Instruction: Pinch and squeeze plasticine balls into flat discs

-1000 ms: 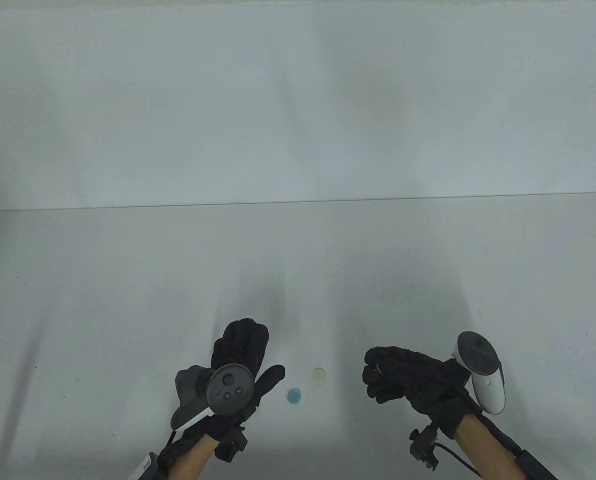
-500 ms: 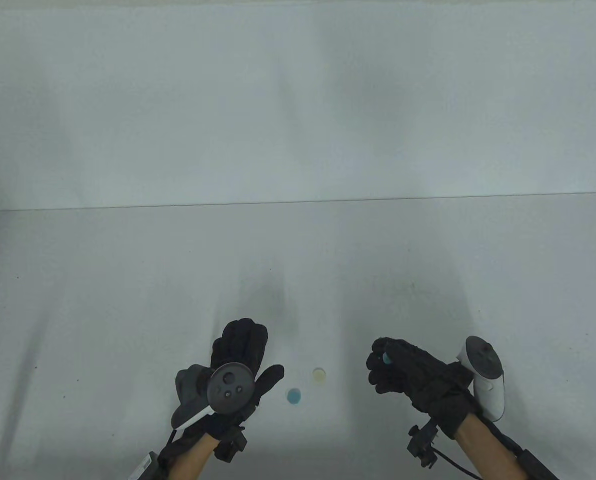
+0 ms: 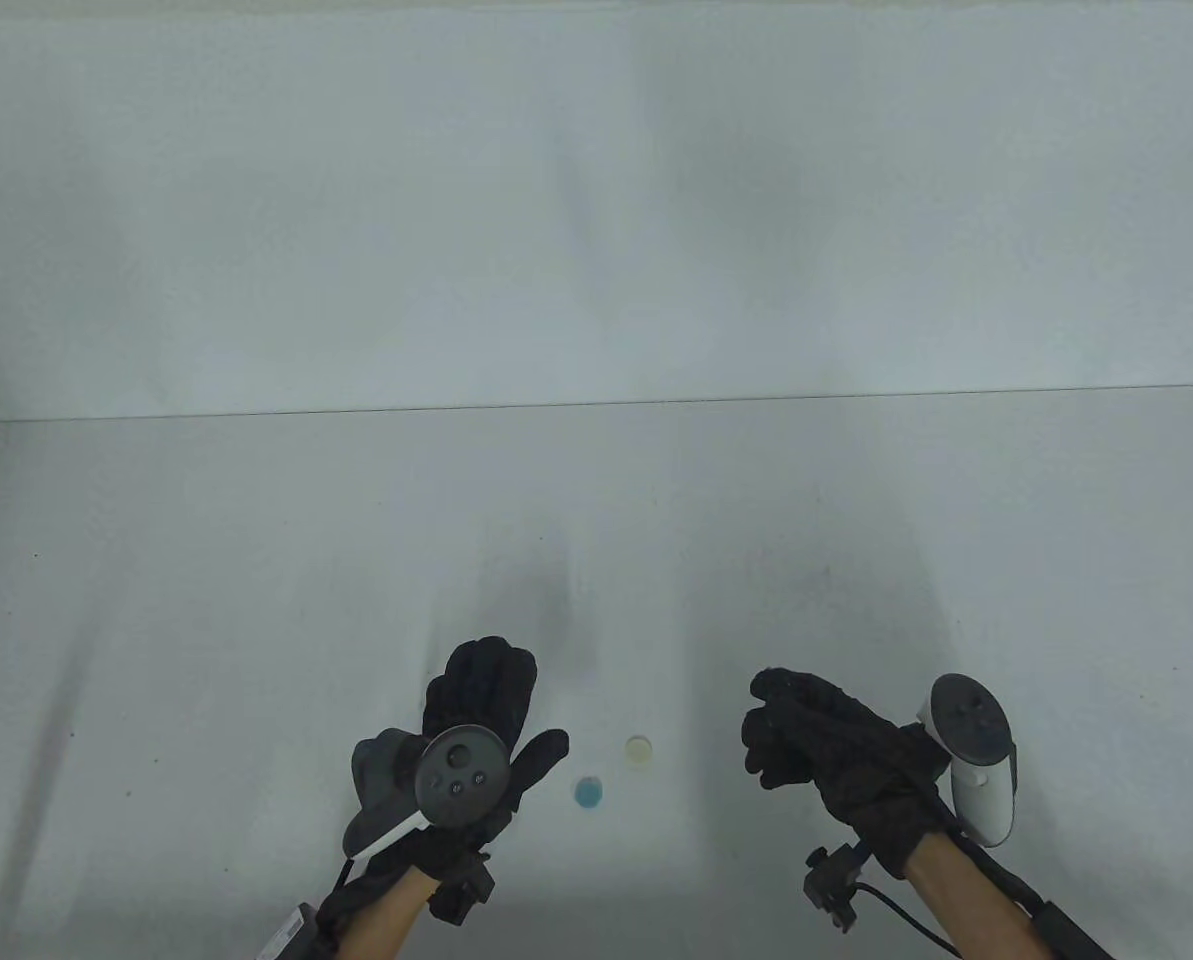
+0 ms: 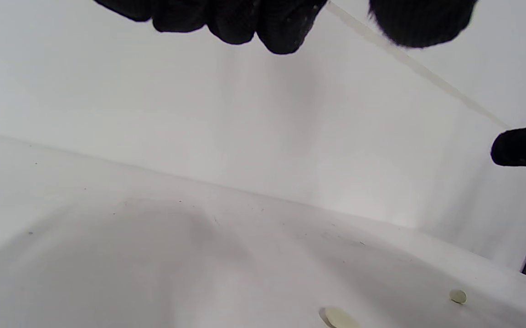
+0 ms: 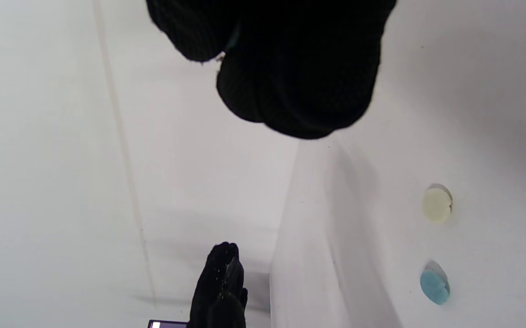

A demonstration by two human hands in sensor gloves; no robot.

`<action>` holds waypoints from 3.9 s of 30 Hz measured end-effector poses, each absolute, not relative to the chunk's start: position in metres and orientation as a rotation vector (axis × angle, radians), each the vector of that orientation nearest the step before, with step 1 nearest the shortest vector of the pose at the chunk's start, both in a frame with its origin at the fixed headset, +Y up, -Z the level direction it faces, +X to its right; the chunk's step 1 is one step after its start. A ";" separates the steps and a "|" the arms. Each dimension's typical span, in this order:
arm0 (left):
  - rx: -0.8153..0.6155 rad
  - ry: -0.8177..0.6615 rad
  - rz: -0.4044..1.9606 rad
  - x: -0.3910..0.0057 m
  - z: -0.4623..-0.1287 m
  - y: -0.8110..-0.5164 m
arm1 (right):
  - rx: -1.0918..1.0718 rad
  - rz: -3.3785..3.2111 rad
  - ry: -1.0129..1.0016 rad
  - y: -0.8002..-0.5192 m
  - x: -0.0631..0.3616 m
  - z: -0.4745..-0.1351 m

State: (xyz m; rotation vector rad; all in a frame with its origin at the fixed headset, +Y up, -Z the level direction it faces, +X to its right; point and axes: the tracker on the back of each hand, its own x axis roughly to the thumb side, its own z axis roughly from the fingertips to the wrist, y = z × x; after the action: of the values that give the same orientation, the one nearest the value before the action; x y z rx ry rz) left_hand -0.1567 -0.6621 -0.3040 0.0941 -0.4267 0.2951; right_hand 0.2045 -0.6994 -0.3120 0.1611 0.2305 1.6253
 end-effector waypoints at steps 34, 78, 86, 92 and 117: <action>0.100 -0.420 0.289 -0.157 -0.304 -0.664 | 0.089 1.544 0.288 -0.713 0.206 -0.312; 0.097 -0.426 0.291 -0.158 -0.306 -0.668 | 0.184 1.536 0.337 -0.711 0.203 -0.314; 0.082 -0.425 0.287 -0.157 -0.307 -0.670 | 0.185 1.629 0.297 -0.707 0.205 -0.315; 0.084 -0.426 0.291 -0.158 -0.307 -0.671 | 0.163 1.668 0.247 -0.701 0.206 -0.314; 0.092 -0.427 0.300 -0.158 -0.306 -0.670 | 0.106 1.640 0.208 -0.699 0.211 -0.312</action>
State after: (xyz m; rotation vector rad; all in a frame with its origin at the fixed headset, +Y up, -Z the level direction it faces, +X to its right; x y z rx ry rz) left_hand -0.1584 -0.6703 -0.3064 0.0924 -0.4267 0.2997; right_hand 0.2105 -0.6985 -0.3116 0.1060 0.2081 1.6401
